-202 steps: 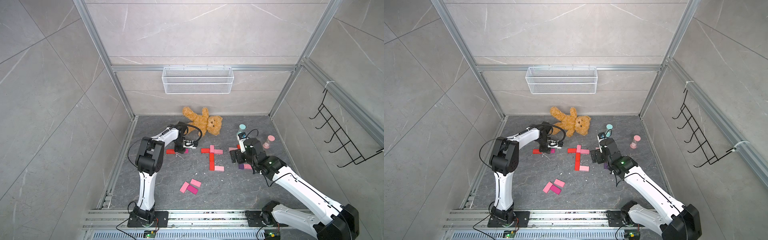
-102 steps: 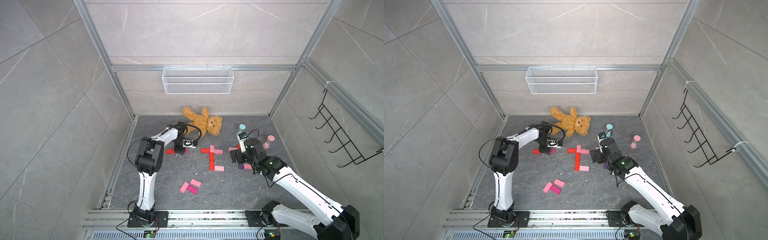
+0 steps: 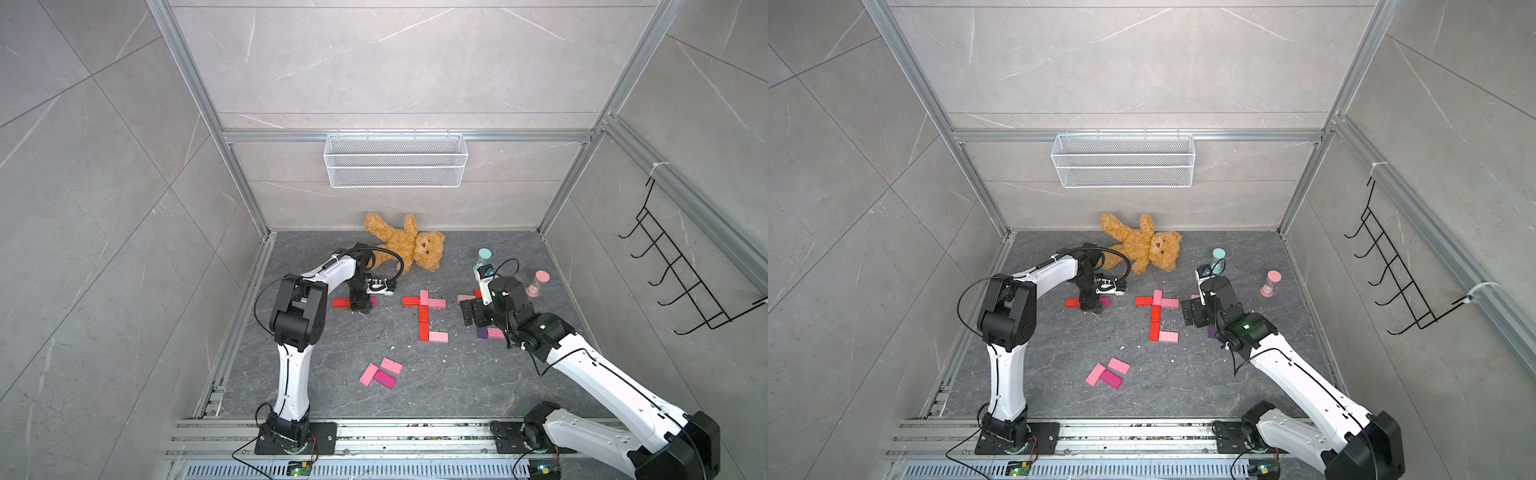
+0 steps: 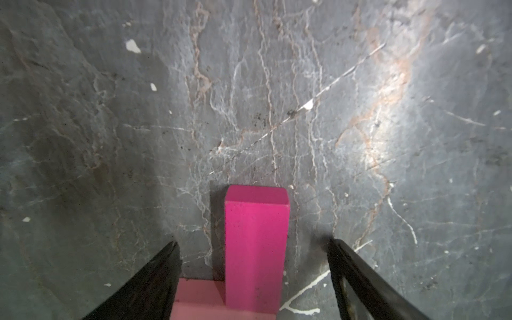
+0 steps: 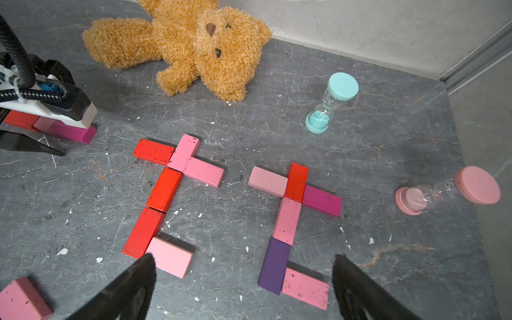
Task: Assemble the letter t with building blocks
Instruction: Assemble the building block at the center of the board.
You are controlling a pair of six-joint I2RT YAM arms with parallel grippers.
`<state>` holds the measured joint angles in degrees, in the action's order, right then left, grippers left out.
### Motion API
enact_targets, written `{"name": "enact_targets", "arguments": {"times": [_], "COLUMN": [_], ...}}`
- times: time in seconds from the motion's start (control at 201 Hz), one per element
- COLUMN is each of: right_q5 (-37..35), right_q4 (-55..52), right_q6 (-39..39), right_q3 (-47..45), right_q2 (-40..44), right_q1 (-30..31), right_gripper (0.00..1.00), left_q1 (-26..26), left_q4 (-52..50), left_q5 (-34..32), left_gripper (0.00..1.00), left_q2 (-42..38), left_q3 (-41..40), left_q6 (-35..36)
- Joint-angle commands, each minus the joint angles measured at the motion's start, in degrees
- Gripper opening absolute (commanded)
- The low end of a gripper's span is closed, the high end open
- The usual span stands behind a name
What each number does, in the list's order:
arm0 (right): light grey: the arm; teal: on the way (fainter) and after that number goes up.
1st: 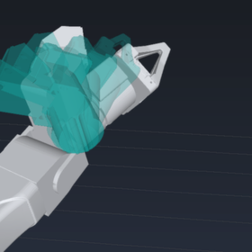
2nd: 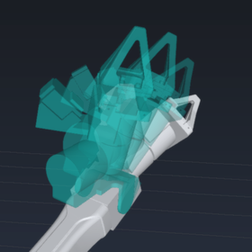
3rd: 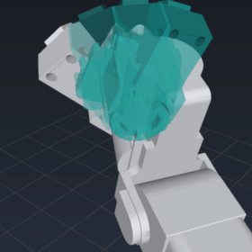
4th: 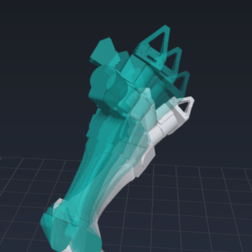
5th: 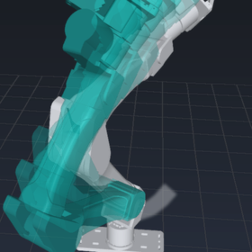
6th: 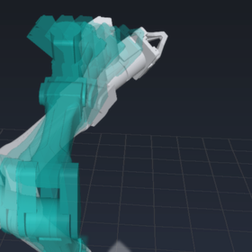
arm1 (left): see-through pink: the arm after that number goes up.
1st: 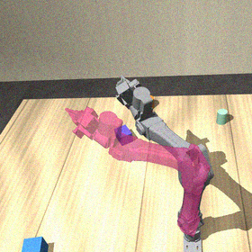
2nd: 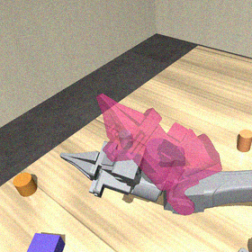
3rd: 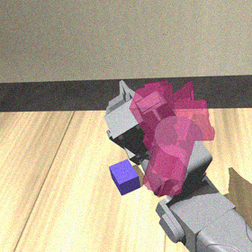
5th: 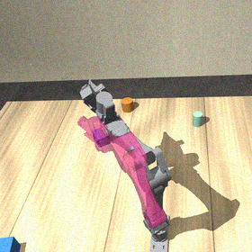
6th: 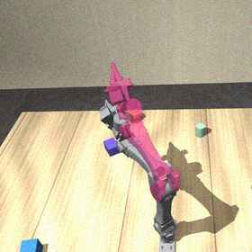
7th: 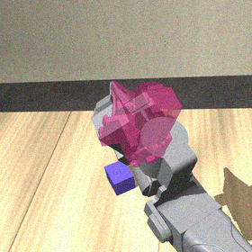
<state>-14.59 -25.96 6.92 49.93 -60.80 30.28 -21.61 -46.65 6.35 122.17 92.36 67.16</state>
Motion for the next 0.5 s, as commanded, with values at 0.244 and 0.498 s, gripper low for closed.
{"name": "enact_targets", "arguments": {"times": [0.244, 0.498], "right_q5": [0.5, 1.0], "right_q4": [-0.9, -0.6], "right_q6": [1.2, 1.8], "right_q3": [-0.4, -0.4], "right_q2": [1.3, 1.9], "right_q1": [-0.2, -0.1], "right_gripper": [1.0, 1.0], "left_q1": [0.0, -0.2], "left_q4": [4.4, 14.6], "left_q5": [4.0, -4.0], "left_gripper": [0.99, 1.0], "left_q2": [-10.7, -18.8], "left_q3": [0.9, -4.9], "left_q6": [-9.9, -23.8]}}
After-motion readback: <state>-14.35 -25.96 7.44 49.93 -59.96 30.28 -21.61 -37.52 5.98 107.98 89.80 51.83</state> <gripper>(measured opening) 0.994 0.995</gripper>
